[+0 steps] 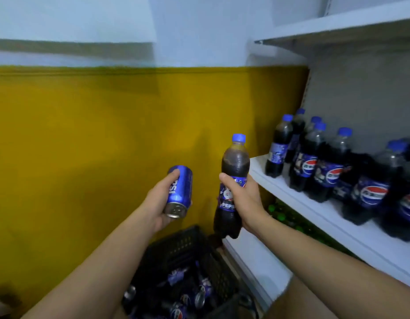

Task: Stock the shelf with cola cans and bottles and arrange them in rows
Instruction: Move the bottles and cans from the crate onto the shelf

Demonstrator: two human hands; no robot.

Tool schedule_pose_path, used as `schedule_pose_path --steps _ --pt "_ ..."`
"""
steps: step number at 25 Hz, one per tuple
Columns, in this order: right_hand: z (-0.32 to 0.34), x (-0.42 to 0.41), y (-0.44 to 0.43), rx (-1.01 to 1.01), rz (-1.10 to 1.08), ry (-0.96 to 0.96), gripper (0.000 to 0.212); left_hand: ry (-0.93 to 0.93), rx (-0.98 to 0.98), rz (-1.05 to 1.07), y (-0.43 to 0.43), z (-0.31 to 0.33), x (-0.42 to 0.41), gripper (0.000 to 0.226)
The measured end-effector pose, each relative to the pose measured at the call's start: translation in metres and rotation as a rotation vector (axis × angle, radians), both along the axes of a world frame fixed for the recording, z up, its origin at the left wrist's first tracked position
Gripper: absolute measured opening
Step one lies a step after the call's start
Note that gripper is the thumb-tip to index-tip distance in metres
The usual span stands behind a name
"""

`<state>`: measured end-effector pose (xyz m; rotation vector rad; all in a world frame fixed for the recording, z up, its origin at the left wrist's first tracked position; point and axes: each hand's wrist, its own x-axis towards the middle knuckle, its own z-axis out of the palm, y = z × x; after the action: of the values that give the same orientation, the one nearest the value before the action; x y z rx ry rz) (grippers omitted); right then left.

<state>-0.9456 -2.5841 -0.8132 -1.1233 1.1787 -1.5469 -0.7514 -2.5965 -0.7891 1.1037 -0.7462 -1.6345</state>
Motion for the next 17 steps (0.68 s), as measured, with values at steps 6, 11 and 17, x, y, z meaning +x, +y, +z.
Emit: schedule_pose_path --steps 6,11,17 --pt "0.066 -0.084 0.074 -0.136 -0.221 0.247 0.037 0.023 -0.001 -0.228 0.03 0.024 -0.077 0.051" --pt "0.071 -0.134 0.113 -0.077 -0.382 0.332 0.046 0.049 0.123 -0.373 0.038 0.008 -0.119 0.043" --pt "0.063 -0.137 0.031 0.115 -0.249 0.245 0.054 0.038 0.139 -0.34 -0.031 0.003 -0.123 0.045"
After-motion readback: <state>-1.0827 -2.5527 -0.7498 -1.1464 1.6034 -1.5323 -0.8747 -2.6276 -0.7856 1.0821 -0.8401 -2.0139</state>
